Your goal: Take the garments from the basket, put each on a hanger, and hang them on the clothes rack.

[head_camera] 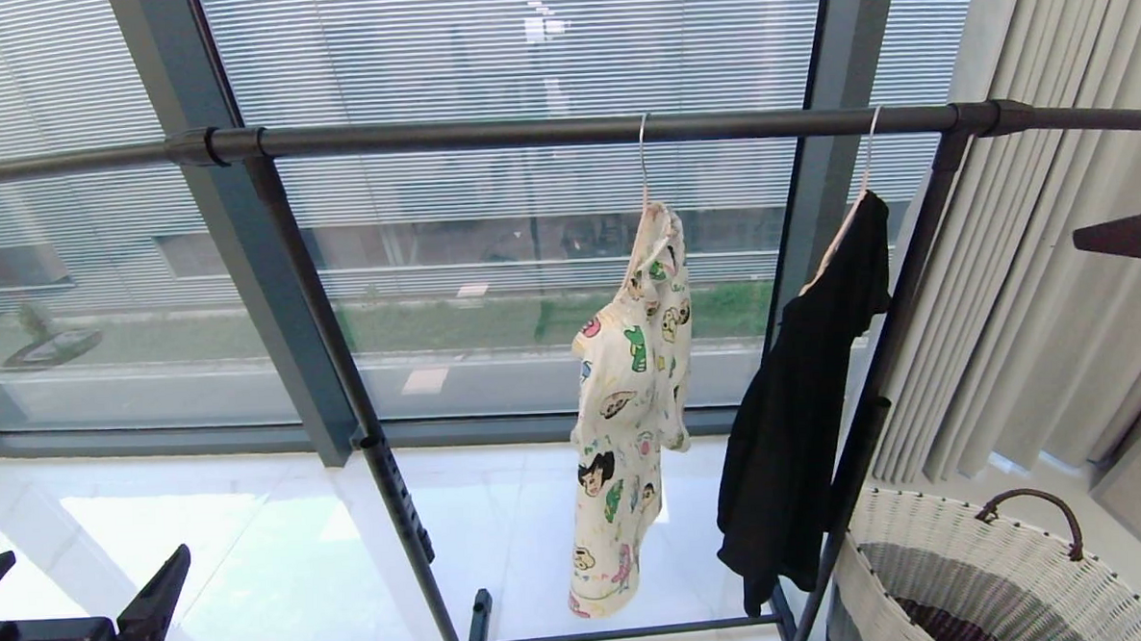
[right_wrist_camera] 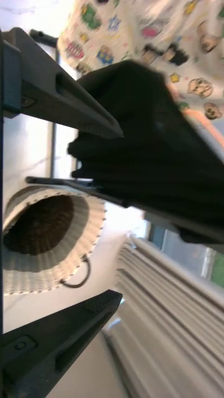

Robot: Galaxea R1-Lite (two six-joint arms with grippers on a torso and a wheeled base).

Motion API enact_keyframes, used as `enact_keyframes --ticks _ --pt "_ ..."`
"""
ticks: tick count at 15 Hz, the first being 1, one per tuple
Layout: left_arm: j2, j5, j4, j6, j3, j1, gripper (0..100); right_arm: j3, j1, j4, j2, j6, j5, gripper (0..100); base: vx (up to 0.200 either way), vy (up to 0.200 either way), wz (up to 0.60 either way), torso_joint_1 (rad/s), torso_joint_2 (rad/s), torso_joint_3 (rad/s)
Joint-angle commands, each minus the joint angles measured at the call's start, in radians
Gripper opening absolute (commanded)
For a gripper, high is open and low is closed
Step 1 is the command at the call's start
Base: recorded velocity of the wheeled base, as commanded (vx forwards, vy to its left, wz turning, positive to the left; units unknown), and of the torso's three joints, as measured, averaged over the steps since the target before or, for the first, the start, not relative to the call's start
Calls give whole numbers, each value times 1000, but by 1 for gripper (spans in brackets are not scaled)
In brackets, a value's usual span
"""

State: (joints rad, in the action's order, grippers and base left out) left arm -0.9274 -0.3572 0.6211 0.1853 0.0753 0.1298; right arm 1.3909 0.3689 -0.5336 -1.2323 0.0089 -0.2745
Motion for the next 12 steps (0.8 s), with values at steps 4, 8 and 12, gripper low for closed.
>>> enact_keyframes --ticks 4,8,12 --pt "19 1 0 6 8 -30 100 -93 -88 -5 74 -24 -8 100 0 0 0 0 0 0" --pt "15 6 -1 75 24 -30 100 -167 -140 -2 90 -52 -9 100 0 0 0 0 0 0" --pt "-19 15 -3 74 26 -30 100 -331 -154 1 151 -106 -9 100 -150 0 0 8 1 2"
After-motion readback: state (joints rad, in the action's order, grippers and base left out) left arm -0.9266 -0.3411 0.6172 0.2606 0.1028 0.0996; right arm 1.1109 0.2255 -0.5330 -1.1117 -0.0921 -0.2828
